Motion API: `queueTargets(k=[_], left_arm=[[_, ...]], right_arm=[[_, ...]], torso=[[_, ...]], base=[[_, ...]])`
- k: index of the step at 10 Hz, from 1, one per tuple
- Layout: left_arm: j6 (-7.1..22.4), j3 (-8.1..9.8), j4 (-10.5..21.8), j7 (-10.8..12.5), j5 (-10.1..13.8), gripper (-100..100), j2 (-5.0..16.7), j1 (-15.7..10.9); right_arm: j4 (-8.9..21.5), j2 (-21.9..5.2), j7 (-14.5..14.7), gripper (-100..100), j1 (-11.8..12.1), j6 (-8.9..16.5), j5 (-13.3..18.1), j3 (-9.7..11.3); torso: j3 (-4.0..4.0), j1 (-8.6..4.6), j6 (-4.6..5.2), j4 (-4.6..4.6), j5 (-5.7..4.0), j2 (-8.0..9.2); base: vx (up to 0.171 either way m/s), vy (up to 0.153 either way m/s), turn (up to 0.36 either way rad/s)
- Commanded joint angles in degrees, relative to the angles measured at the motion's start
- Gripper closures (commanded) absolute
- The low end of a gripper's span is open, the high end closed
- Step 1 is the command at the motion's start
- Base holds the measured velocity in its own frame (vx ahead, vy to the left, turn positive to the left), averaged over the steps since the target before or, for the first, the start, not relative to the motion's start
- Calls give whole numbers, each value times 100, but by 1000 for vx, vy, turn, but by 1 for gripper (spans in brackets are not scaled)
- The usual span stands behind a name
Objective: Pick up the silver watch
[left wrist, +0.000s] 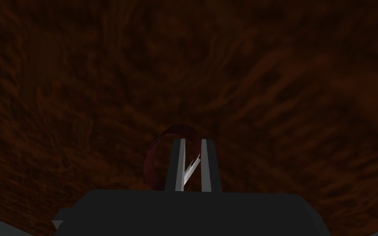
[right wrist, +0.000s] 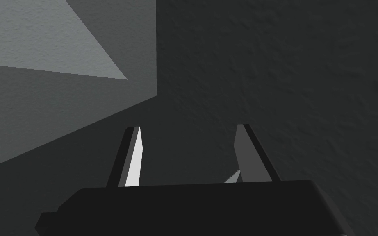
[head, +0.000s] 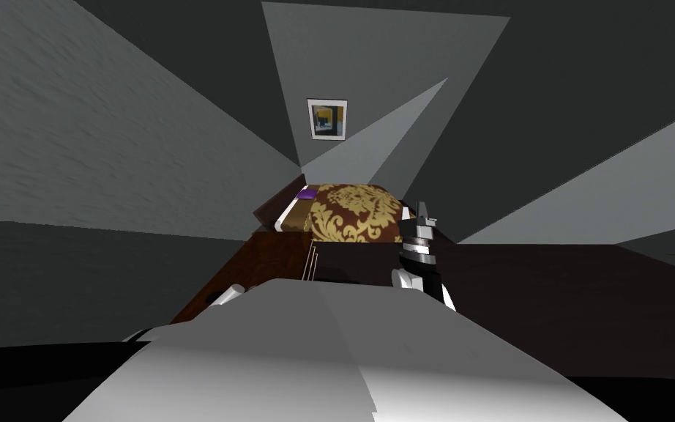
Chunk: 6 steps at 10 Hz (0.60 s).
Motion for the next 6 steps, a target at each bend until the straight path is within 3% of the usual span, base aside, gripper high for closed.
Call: queueTargets(k=[1,2,3,6], left_arm=[[0,0,0,0,0,100,0,0],[0,0,0,1,1,0,-1,0],[112,28,-7,-149,167,100,135,51],[242,50,-39,-260,318,100,281,103]], right_arm=[[0,0,0,0,0,0,0,0],[0,0,0,0,0,0,0,0],[0,0,0,0,0,0,0,0],[0,0,0,0,0,0,0,0]], torso=[[0,0,0,0,0,0],[-1,2,0,0,0,-1],[-1,3,1,0,0,-1],[-2,-15,2,0,-7,-4]], base=[[0,0,0],[0,0,0],[-2,-24,-24],[13,-43,0]])
